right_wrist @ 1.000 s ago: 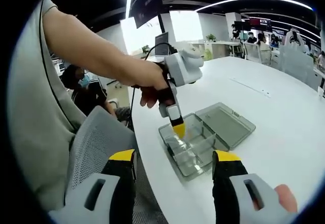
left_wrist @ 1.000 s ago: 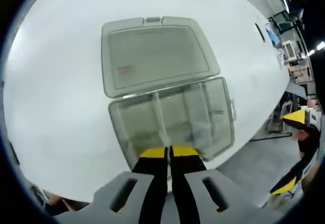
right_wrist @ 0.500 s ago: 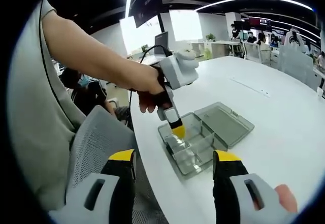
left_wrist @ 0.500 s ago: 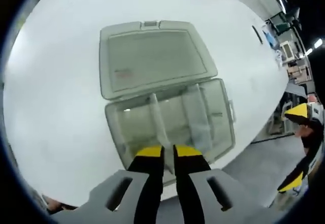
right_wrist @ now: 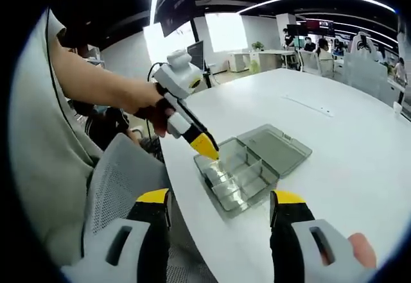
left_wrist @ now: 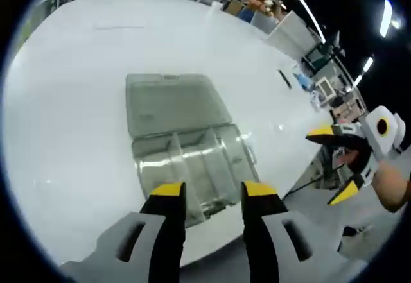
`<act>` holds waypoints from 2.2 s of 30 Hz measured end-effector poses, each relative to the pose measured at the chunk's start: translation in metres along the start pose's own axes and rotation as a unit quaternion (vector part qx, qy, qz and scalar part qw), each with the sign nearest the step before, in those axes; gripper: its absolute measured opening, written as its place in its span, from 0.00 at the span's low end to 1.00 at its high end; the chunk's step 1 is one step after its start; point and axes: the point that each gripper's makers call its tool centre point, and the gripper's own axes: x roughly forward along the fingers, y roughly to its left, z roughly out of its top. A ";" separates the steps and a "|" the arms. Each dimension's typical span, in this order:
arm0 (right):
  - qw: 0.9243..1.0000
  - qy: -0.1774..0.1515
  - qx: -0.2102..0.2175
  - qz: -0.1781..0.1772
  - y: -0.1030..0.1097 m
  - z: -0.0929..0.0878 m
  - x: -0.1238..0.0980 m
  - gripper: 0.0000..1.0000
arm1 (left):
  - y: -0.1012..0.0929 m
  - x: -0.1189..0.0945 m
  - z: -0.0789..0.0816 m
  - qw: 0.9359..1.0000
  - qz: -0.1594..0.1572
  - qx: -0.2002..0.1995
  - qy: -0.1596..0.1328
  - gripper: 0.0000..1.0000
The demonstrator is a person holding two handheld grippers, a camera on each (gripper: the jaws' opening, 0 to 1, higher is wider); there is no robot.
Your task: Insert the divider into the dual guide fixture by aligning both edges with the guide slots and pushing it downward to the bottom, including one-sided entry, uneven engagement, binding, and posture correction.
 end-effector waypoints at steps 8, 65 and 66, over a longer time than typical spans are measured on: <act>1.000 0.005 0.002 -0.013 -0.005 -0.003 -0.008 0.60 | -0.027 -0.033 0.008 0.993 -0.048 0.033 -0.104 0.38; 0.990 0.115 -0.008 -0.085 -0.076 -0.049 -0.037 0.59 | -0.048 -0.050 -0.005 0.955 -0.052 0.242 -0.161 0.70; 0.989 0.119 -0.010 -0.086 -0.077 -0.051 -0.039 0.59 | -0.048 -0.050 -0.006 0.955 -0.051 0.246 -0.158 0.71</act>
